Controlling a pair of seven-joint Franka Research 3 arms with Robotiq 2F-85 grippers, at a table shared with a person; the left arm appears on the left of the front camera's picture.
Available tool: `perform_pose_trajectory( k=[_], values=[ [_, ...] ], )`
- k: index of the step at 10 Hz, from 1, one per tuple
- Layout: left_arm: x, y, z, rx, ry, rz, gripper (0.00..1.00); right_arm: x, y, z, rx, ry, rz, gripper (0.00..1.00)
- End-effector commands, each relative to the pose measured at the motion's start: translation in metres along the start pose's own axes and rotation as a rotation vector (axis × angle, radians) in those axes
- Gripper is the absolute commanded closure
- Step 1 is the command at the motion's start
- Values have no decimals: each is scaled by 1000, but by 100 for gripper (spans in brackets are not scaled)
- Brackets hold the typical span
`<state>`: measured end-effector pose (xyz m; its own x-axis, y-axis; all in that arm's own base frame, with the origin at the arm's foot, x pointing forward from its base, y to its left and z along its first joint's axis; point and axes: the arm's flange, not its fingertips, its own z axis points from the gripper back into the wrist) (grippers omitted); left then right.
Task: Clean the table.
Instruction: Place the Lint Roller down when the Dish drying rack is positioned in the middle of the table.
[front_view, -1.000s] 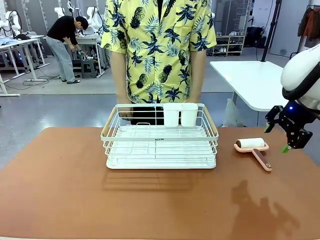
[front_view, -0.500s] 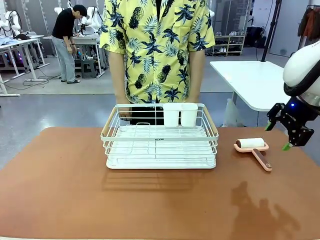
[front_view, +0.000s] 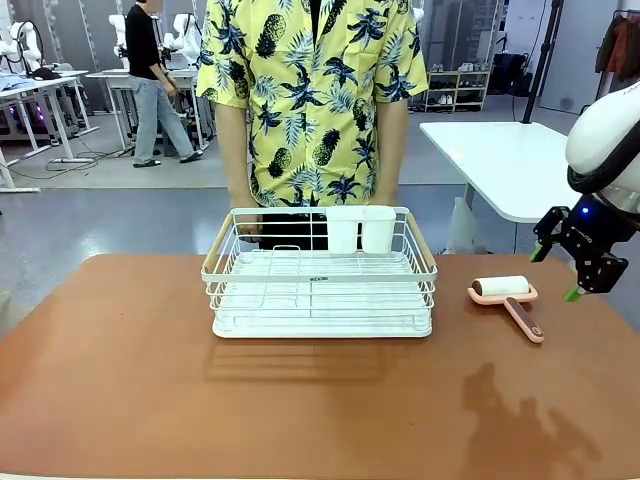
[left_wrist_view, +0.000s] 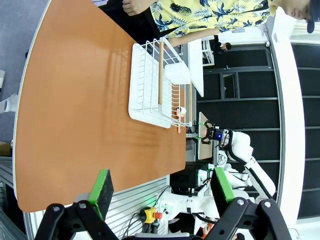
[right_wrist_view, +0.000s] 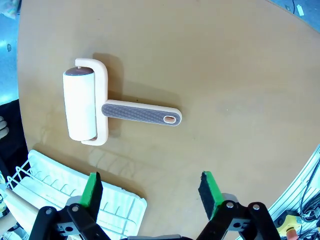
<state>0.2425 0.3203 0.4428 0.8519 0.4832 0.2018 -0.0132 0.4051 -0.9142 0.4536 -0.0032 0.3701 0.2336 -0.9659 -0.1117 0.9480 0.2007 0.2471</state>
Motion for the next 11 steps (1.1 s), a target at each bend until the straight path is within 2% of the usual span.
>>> perform_pose_trajectory(
  k=[1, 11],
  values=[
    [2, 1, 4, -25, -5, -20, 0, -2, -1, -2, 5, -3, 8, 0],
    [2, 1, 4, -25, -5, -20, 0, -2, -1, -2, 5, -3, 8, 0]
  ],
)
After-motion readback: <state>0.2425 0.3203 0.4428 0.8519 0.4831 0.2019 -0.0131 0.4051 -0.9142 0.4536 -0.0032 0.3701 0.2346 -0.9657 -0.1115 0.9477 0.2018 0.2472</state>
